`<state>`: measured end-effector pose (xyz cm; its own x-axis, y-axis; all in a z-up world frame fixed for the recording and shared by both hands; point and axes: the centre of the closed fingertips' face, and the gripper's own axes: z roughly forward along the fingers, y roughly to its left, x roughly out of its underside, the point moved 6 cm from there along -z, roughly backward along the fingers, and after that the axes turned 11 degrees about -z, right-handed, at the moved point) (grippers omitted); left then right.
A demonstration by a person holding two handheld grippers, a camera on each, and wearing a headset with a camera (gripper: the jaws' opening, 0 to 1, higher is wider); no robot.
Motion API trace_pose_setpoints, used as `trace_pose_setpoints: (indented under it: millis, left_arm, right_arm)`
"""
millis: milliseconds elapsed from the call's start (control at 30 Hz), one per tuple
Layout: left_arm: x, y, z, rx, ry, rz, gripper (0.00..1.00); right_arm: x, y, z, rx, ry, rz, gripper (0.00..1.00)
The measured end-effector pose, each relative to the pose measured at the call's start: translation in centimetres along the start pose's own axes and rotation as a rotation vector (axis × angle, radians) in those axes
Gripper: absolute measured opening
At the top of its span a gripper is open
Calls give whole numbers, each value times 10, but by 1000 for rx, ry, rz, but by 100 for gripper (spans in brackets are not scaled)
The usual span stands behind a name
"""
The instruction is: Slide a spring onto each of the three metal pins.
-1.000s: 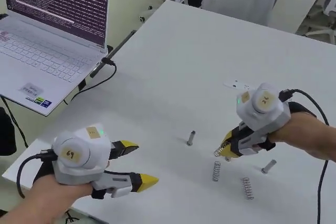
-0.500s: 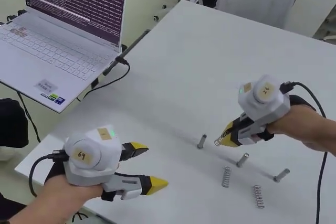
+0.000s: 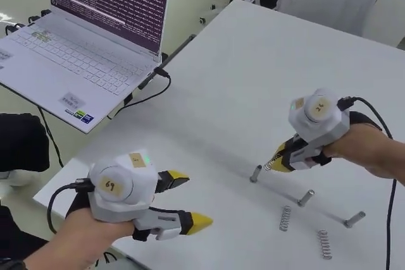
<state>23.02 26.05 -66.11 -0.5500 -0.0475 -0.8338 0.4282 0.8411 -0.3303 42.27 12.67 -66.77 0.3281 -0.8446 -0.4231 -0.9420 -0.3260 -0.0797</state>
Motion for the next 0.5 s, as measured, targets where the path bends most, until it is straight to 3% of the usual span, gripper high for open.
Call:
trace_pose_setpoints:
  millis: [200,500]
  left_arm:
    - [-4,-2,-3,-5,-16,-3,51]
    - [0,2,-7,-15,-14,-18,52]
  right_arm:
    - [0,-5,7,7,13,-3,8]
    - [-4,-8,14,-9,24,-17,8]
